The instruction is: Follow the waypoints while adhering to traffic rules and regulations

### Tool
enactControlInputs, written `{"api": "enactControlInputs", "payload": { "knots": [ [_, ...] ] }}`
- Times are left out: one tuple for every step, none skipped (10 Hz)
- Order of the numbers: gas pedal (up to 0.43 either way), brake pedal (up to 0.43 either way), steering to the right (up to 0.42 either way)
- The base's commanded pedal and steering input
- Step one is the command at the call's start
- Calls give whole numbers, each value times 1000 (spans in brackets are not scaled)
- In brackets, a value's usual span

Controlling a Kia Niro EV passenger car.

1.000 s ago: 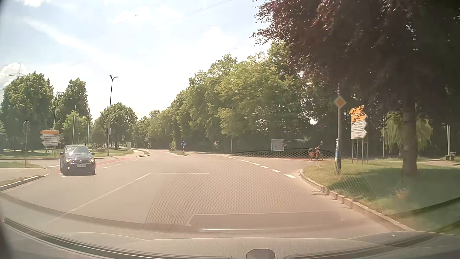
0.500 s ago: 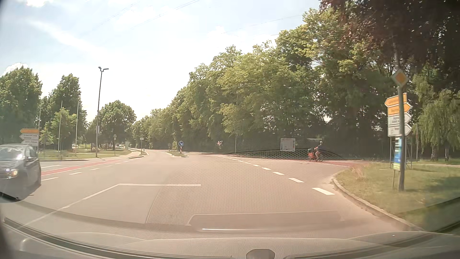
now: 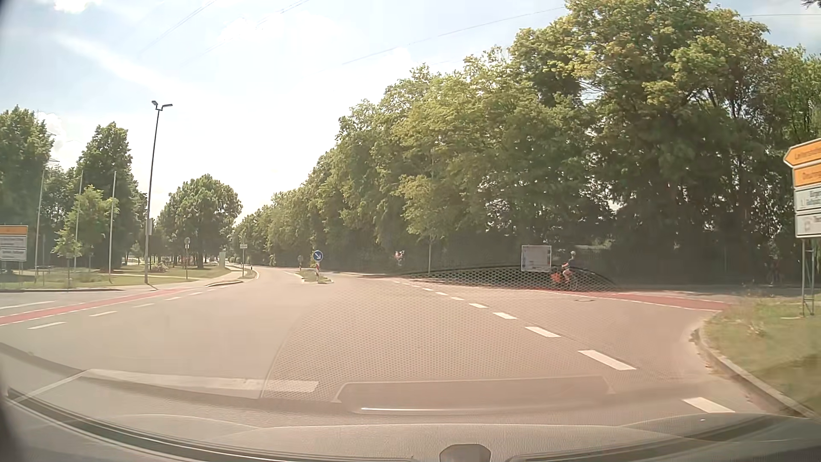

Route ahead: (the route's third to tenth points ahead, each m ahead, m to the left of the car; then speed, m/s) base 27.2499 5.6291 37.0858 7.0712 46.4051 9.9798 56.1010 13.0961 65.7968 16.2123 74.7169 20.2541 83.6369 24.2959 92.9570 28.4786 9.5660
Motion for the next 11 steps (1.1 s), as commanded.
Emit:
{"api": "enactControlInputs", "payload": {
  "knots": [
    [150,0,-24],
    [157,0,-26],
    [157,0,-26],
    [157,0,-29],
    [157,0,-30],
    [157,0,-31],
    [157,0,-34],
    [157,0,-37],
    [157,0,-37],
    [157,0,-38],
    [157,0,-39]
  ]
}}
